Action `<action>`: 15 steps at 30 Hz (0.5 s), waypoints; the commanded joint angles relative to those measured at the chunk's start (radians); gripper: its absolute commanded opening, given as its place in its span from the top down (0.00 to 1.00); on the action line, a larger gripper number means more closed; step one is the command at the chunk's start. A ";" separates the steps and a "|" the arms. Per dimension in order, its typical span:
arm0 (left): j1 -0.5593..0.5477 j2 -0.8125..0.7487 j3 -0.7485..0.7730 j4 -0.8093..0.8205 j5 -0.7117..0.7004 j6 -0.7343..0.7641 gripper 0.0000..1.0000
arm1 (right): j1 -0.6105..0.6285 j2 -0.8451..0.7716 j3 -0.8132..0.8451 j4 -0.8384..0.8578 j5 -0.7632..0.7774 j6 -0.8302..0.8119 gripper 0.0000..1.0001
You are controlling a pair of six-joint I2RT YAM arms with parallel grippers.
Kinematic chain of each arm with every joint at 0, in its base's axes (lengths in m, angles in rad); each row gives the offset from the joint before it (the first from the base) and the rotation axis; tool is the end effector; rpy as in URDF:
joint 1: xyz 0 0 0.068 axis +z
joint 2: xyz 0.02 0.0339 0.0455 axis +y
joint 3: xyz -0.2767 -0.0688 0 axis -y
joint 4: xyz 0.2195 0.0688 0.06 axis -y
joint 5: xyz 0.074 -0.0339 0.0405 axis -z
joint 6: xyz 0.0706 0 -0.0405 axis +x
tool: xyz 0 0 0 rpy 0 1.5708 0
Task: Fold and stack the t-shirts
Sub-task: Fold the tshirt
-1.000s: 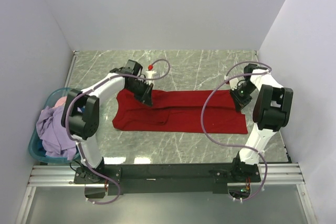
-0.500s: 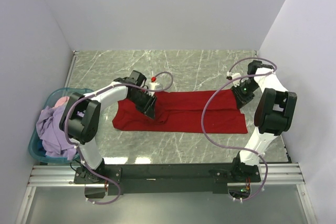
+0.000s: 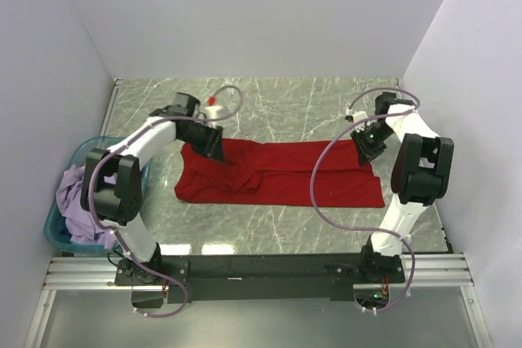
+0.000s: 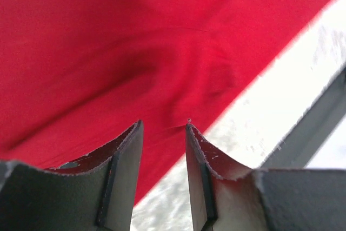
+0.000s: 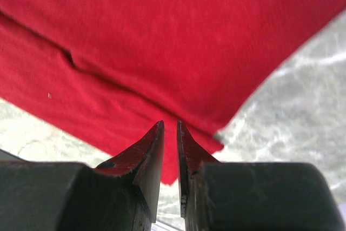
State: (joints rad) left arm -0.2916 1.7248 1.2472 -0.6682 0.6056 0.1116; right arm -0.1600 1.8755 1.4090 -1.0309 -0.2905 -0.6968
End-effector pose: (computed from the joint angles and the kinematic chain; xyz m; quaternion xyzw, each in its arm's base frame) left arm 0.3135 -0.1361 0.2190 0.2484 0.9015 -0.3084 0.1743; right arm 0.3354 -0.0336 0.1911 -0.2673 0.9520 0.1165 0.0931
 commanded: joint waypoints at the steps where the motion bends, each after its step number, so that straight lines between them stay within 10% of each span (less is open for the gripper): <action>1: 0.080 -0.024 0.020 -0.010 -0.018 -0.001 0.57 | 0.028 0.051 0.050 0.069 0.023 0.054 0.77; 15: 0.131 0.161 -0.003 0.012 -0.294 -0.085 0.59 | 0.057 0.068 -0.086 0.121 0.230 0.040 0.78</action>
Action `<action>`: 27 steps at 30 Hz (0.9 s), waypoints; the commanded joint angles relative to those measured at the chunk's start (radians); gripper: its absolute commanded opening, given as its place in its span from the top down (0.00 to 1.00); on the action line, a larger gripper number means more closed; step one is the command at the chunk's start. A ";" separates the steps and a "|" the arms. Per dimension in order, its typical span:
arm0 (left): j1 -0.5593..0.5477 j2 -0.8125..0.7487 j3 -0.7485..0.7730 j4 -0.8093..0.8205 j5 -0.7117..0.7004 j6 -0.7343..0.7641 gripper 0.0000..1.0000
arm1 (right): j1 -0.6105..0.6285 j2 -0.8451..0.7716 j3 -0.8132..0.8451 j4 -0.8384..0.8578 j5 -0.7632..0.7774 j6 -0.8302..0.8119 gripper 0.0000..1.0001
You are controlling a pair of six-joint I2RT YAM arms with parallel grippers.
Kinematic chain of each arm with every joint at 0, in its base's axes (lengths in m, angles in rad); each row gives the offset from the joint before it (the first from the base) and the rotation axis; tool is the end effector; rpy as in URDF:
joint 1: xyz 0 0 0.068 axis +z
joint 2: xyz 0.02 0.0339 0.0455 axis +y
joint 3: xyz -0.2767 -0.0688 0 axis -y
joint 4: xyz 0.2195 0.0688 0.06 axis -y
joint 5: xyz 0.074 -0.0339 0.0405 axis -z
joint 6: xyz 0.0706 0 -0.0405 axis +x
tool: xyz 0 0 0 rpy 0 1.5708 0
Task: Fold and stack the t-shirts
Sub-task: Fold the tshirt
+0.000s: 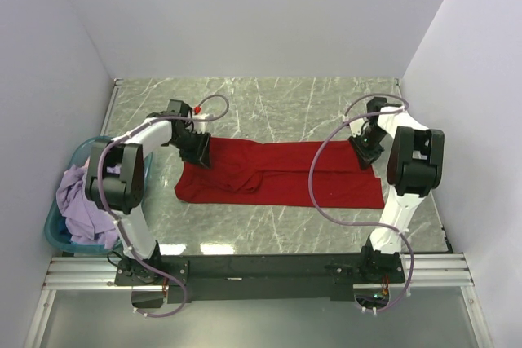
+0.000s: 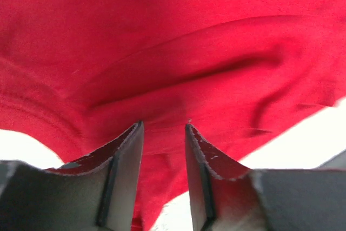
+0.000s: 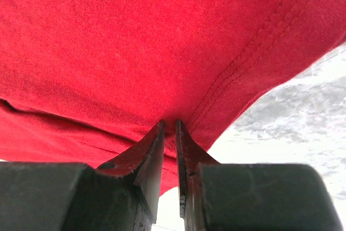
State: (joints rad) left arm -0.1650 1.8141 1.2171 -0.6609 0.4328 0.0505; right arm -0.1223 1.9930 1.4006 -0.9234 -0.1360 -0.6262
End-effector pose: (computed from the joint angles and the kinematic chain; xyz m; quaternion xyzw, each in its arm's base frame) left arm 0.3349 -0.0858 0.1769 0.1370 0.9556 -0.2205 0.1398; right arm 0.3554 -0.0340 0.1494 -0.2504 0.9654 0.0532 0.0504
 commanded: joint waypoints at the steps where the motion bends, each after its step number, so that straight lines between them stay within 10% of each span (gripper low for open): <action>1: 0.004 0.073 0.027 0.004 -0.121 -0.024 0.59 | 0.019 -0.059 -0.078 0.014 0.079 -0.030 0.78; 14: 0.084 0.538 0.887 -0.122 -0.145 0.042 0.56 | 0.127 -0.295 -0.169 -0.225 -0.194 -0.121 0.78; 27: 0.018 0.056 0.291 0.138 0.041 -0.205 0.49 | 0.188 -0.134 -0.023 -0.085 -0.096 0.034 0.83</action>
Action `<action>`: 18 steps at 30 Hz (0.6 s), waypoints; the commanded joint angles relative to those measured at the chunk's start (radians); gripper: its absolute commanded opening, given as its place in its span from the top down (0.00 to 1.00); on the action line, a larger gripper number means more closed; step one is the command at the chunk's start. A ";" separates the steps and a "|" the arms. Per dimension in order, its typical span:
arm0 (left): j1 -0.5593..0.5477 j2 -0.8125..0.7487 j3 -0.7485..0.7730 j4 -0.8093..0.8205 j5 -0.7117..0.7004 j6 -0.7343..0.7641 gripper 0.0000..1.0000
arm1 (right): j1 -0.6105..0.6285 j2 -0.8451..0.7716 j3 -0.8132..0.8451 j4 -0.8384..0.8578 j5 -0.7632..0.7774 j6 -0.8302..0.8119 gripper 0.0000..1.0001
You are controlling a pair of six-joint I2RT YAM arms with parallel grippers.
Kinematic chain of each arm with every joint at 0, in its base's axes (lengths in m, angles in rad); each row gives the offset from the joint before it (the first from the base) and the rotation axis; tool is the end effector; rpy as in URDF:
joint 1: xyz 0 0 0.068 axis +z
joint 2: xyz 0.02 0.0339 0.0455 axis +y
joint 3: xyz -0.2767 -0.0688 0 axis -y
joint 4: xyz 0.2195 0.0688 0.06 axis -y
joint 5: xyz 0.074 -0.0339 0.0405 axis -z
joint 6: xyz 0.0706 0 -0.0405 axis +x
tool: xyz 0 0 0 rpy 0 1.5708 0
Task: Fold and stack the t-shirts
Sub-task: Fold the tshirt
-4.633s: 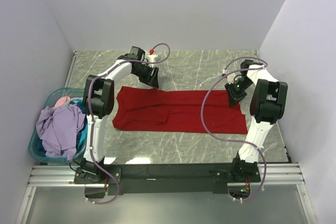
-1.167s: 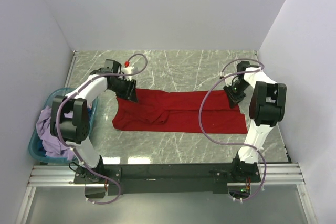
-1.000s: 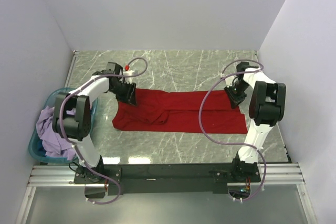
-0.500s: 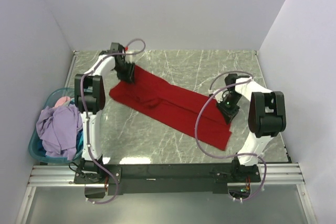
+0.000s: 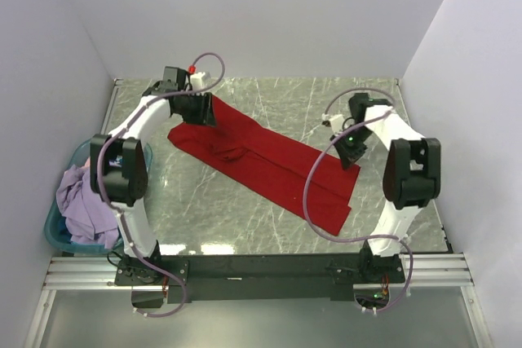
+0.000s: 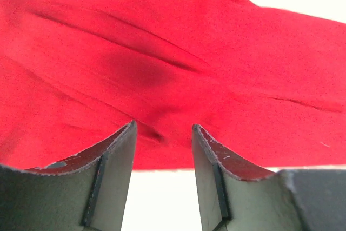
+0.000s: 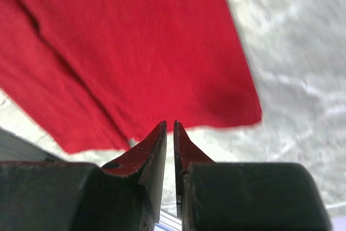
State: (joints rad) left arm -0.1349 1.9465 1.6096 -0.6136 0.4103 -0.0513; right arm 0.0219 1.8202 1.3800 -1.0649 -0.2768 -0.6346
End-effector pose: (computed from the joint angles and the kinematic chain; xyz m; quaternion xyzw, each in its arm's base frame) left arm 0.4215 -0.0856 0.2421 0.1011 0.9289 -0.2209 0.2795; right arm 0.3213 0.0263 0.2008 -0.3234 0.9356 0.1217 0.0726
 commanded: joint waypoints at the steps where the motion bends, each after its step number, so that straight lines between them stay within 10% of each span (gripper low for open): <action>1: -0.014 -0.087 -0.120 0.094 0.059 -0.114 0.50 | 0.065 0.045 -0.012 0.066 0.074 0.049 0.83; 18: -0.069 -0.074 -0.248 0.094 -0.195 -0.268 0.52 | 0.352 -0.073 -0.403 0.056 0.153 0.027 0.85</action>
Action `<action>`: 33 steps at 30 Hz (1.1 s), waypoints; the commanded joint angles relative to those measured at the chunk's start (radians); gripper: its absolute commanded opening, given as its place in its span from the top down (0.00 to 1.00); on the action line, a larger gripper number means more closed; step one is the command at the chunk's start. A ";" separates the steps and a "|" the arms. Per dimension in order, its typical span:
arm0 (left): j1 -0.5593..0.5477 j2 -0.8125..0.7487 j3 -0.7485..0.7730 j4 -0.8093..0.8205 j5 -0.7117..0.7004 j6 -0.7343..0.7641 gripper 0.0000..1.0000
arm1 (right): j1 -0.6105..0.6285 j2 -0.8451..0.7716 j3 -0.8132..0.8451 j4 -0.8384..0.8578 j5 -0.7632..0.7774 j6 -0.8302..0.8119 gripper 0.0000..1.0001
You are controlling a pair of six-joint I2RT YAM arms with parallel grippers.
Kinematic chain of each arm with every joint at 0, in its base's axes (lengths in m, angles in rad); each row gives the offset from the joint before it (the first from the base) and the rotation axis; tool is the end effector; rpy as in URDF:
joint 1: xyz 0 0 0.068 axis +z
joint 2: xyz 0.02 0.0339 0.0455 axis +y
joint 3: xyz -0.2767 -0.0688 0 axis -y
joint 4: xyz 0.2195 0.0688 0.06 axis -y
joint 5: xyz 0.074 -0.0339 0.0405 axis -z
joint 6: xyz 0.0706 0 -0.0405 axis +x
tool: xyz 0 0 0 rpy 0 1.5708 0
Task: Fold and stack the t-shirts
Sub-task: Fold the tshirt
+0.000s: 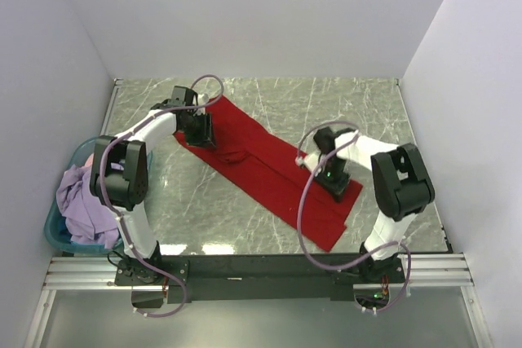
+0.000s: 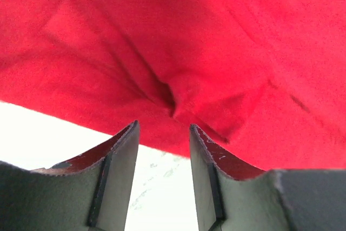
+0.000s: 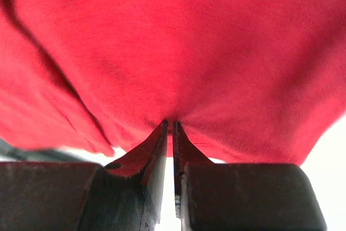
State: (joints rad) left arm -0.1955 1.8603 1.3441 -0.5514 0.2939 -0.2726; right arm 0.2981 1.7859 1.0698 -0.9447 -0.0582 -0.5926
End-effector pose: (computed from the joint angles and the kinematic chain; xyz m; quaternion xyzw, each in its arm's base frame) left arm 0.3764 -0.0954 0.1985 -0.0005 0.9588 -0.1951 0.2067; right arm 0.2579 0.0835 0.1411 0.4290 -0.9017 -0.0353 0.0402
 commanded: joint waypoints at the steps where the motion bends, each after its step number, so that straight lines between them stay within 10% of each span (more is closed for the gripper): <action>1: -0.015 0.040 0.038 0.028 -0.082 -0.050 0.53 | 0.096 -0.055 -0.105 -0.084 -0.098 -0.032 0.85; 9: -0.045 0.259 0.225 0.007 -0.131 -0.028 0.55 | 0.217 -0.161 -0.077 -0.218 -0.311 -0.082 0.79; 20: -0.041 0.752 1.021 -0.144 -0.134 0.164 0.52 | 0.130 -0.168 0.097 -0.203 -0.269 -0.019 0.78; 26: -0.010 0.484 0.796 0.094 -0.033 0.136 0.31 | 0.165 -0.077 0.093 -0.097 -0.230 0.042 0.80; 33: 0.041 0.263 0.632 0.061 0.059 0.101 0.30 | 0.237 0.032 0.056 -0.006 -0.183 0.091 0.83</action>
State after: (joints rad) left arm -0.1749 2.2784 2.0060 -0.5312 0.2863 -0.1585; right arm 0.5095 1.7916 1.1412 -1.0042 -0.2729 -0.5373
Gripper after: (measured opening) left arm 0.698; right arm 0.178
